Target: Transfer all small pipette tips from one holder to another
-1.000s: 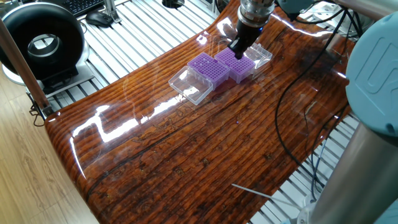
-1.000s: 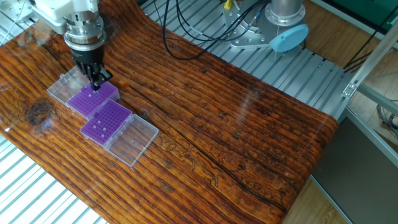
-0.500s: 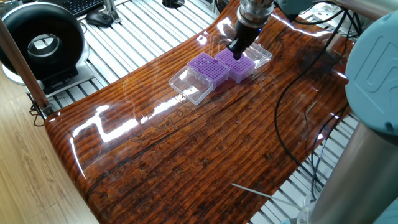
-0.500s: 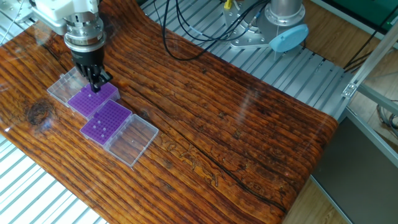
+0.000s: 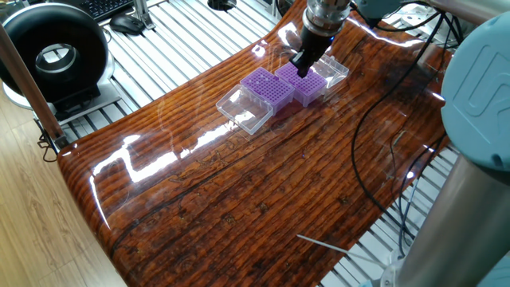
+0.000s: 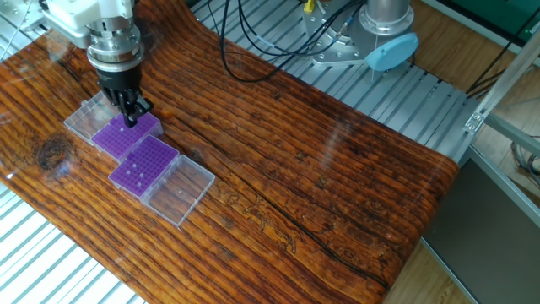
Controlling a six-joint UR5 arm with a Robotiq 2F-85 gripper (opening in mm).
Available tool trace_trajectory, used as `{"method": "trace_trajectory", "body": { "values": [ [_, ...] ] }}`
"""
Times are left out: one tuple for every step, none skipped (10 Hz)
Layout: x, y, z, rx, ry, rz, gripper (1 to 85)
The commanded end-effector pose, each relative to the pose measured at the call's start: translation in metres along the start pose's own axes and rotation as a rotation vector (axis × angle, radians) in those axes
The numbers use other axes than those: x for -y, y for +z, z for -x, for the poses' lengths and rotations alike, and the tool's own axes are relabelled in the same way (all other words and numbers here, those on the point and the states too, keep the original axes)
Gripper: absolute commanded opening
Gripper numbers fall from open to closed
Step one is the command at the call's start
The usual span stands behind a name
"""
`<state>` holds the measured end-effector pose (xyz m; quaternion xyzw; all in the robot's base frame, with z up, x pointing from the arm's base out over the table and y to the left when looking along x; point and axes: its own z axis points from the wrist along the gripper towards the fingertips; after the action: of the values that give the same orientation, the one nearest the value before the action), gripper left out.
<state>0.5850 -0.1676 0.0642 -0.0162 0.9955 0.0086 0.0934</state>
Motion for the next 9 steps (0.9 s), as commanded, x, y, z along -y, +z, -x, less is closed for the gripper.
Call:
{"method": "trace_trajectory", "body": {
  "values": [
    [-0.0037, -0.0001, 0.0009, 0.004, -0.011, 0.023, 4.7],
    [-0.003, 0.0004, -0.0006, 0.001, -0.023, 0.025, 6.7],
    [-0.0027, 0.0009, -0.0021, -0.002, -0.029, 0.028, 8.7],
    [-0.0018, 0.0013, -0.0039, -0.007, -0.038, 0.027, 10.3],
    [0.0, 0.0014, -0.0062, -0.015, -0.044, 0.021, 13.7],
    [0.0, 0.0013, -0.007, -0.018, -0.045, 0.023, 14.7],
    [0.0005, 0.001, -0.0077, -0.021, -0.048, 0.023, 15.3],
    [0.0012, 0.0007, -0.0081, -0.022, -0.051, 0.023, 16.0],
    [0.0017, 0.0005, -0.0081, -0.022, -0.051, 0.023, 16.3]
  ]
}}
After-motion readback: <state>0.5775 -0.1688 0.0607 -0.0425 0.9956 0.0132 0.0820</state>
